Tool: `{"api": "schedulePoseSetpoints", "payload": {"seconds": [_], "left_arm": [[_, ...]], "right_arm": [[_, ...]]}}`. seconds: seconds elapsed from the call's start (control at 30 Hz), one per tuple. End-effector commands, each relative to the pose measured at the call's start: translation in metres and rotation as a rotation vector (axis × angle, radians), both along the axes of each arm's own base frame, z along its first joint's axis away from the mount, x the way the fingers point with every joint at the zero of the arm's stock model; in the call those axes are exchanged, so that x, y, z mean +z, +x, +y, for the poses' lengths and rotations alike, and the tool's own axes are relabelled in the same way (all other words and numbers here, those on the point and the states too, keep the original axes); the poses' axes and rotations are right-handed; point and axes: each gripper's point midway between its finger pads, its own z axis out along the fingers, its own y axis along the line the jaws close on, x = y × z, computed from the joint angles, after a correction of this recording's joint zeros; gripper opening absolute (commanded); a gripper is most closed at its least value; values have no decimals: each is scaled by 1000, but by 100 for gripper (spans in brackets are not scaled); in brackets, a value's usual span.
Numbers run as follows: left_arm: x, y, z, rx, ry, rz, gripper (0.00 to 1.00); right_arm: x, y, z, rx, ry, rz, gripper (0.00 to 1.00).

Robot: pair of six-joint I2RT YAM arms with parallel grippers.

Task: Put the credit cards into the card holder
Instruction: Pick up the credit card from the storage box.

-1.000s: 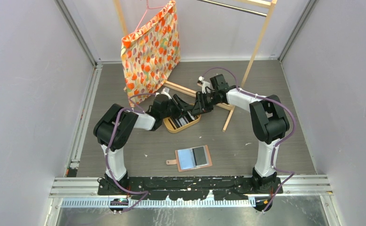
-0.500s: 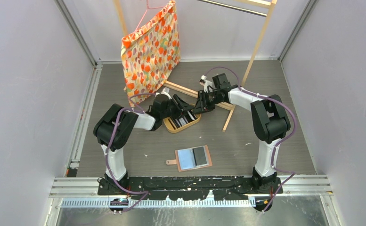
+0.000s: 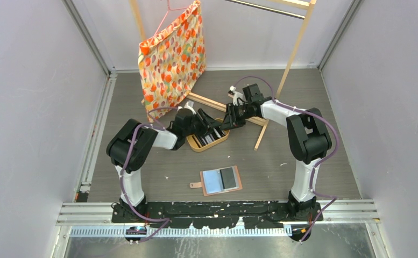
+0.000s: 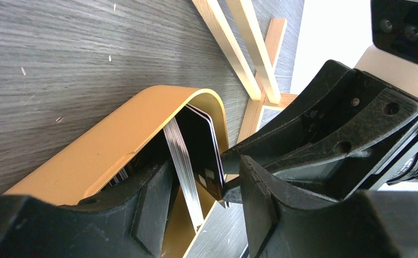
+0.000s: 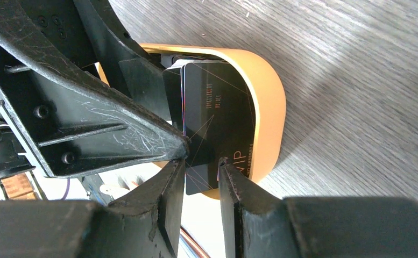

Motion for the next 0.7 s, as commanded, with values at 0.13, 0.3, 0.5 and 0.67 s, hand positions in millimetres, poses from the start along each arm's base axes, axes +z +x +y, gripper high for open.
{"api": "schedulePoseSetpoints", "payload": {"seconds": [0.13, 0.3, 0.5, 0.67], "left_arm": [[22, 0, 6, 2, -4, -68, 51], [24, -1, 9, 5, -1, -71, 51], [25, -2, 12, 5, -5, -77, 51], [21, -2, 14, 12, -2, -67, 49]], "right_arm": [[15, 15, 1, -12, 19, -50, 33], [14, 15, 0, -13, 19, -49, 34], [14, 15, 0, -16, 20, -44, 34], [13, 15, 0, -16, 22, -40, 33]]}}
